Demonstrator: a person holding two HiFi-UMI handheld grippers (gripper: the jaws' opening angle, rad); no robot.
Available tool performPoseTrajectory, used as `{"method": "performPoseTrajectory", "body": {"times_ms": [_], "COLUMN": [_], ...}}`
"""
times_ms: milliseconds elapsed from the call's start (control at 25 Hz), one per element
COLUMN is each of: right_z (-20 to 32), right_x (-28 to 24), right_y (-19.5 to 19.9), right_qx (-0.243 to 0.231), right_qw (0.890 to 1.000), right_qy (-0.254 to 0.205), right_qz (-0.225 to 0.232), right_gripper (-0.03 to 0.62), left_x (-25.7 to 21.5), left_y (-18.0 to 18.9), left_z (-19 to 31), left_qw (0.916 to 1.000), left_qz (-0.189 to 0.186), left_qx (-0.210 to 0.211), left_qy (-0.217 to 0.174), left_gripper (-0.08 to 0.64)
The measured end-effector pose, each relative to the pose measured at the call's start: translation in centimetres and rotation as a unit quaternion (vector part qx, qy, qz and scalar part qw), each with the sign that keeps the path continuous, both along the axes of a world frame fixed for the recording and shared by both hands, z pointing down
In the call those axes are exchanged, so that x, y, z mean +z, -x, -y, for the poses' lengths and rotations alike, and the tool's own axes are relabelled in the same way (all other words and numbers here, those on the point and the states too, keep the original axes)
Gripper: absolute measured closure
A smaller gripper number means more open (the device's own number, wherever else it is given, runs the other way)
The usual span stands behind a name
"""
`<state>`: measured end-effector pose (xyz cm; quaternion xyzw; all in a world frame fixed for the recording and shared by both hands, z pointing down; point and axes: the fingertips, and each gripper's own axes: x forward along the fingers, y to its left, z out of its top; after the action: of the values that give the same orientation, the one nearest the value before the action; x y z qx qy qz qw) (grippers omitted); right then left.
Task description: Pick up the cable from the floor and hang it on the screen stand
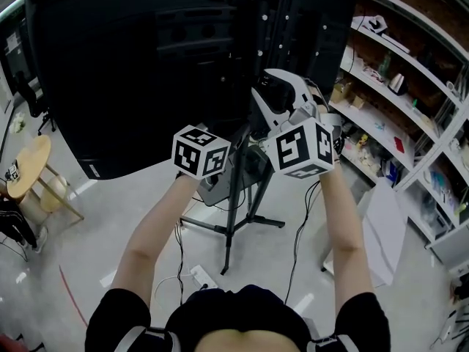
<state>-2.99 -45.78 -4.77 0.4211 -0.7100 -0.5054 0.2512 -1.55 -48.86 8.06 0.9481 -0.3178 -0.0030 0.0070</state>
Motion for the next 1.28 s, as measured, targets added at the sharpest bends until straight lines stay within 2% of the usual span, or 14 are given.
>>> {"method": "performPoseTrajectory", "body": {"times_ms": [200,520,720,1000,1280], "right_z": [1.0,2.7,3.2,3.8,4.9], "right_x": [-2.7,-8.1,-12.1,-16.8,-20.4], "right_y": [-0.3,-0.1,-0.1,0.8,0.0], "right_qx": [-0.019,-0.059,-0.09,-0.107,-0.094], "right_qw": [1.0,0.997,0.994,0.991,0.992], "right_qy": [-0.016,-0.041,-0.051,-0.063,-0.071], "right_qz": [0.014,0.018,0.036,0.04,0.052], "right_gripper": [0.451,0.451,0.451,0.451,0.451], "left_x": [-0.5,-3.7,-6.2,-10.2,-11.3], "left_y": [-0.5,-0.6,-0.6,0.4,0.3], "left_z": [0.1,2.5,3.2,3.4,3.5], "left_qw": [1.0,0.999,0.9978,0.9947,0.9938], "left_qz": [0.0,-0.004,-0.005,-0.002,-0.004], "left_qx": [0.001,-0.036,-0.056,-0.079,-0.083], "left_qy": [-0.007,-0.026,-0.036,-0.066,-0.073], "left_gripper": [0.552,0.552,0.552,0.552,0.552]}}
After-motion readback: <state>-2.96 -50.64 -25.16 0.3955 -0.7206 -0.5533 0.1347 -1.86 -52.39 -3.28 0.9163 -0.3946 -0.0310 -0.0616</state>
